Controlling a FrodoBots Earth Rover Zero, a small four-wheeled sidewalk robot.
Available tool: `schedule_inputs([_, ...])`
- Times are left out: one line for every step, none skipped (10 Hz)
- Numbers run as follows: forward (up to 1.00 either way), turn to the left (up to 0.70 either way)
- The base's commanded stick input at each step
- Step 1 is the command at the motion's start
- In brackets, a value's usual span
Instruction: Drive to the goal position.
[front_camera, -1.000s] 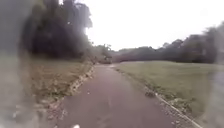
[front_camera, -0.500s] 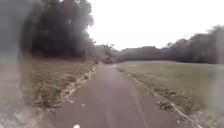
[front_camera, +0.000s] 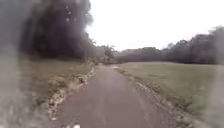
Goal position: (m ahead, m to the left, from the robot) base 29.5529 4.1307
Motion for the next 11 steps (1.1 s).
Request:
schedule_inputs([1.00, 0.00])
schedule_inputs([1.00, 0.05])
schedule_inputs([1.00, 0.15])
schedule_inputs([1.00, 0.27])
schedule_inputs([1.00, 0.18])
schedule_inputs([1.00, 0.05])
schedule_inputs([1.00, 0.00])
schedule_inputs([1.00, 0.00])
schedule_inputs([1.00, 0.00])
schedule_inputs([1.00, 0.00])
schedule_inputs([1.00, 0.00])
